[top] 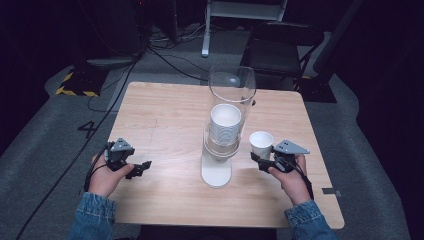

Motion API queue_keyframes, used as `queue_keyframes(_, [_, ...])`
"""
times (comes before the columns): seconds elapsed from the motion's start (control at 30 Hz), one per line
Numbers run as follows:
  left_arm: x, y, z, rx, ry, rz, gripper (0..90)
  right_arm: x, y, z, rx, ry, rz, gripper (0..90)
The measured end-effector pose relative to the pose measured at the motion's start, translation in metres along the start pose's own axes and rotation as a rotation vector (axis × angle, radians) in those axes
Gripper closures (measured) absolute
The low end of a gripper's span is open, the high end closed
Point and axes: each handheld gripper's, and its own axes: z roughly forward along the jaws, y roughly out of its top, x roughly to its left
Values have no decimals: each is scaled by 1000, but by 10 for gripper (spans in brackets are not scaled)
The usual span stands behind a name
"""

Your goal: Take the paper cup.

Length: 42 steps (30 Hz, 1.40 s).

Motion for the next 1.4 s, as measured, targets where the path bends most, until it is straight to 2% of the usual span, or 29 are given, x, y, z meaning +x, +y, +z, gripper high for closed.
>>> queue_keyframes(0.27, [1,-6,-2,15,11,-18,158,-25,4,8,-40,-106,113,333])
queue_keyframes(0.37, [1,-8,-3,18,16,-31,159,-33,3,12,-18,-123,126,333])
queue_keyframes(0.57, [1,-12,-5,33,21,-29,159,-47,-1,19,1,-157,179,332])
queue_keyframes(0.73, [1,-15,-6,34,26,-32,160,-59,-6,28,62,-185,214,331])
queue_keyframes(0.9, [2,-17,-7,38,27,-35,160,-64,-10,33,82,-187,199,329])
queue_keyframes(1.1, [2,-17,-7,38,29,-33,160,-64,-13,38,117,-190,176,326])
queue_keyframes(1.4, [2,-17,-7,39,27,-31,160,-63,-18,42,166,-191,172,323])
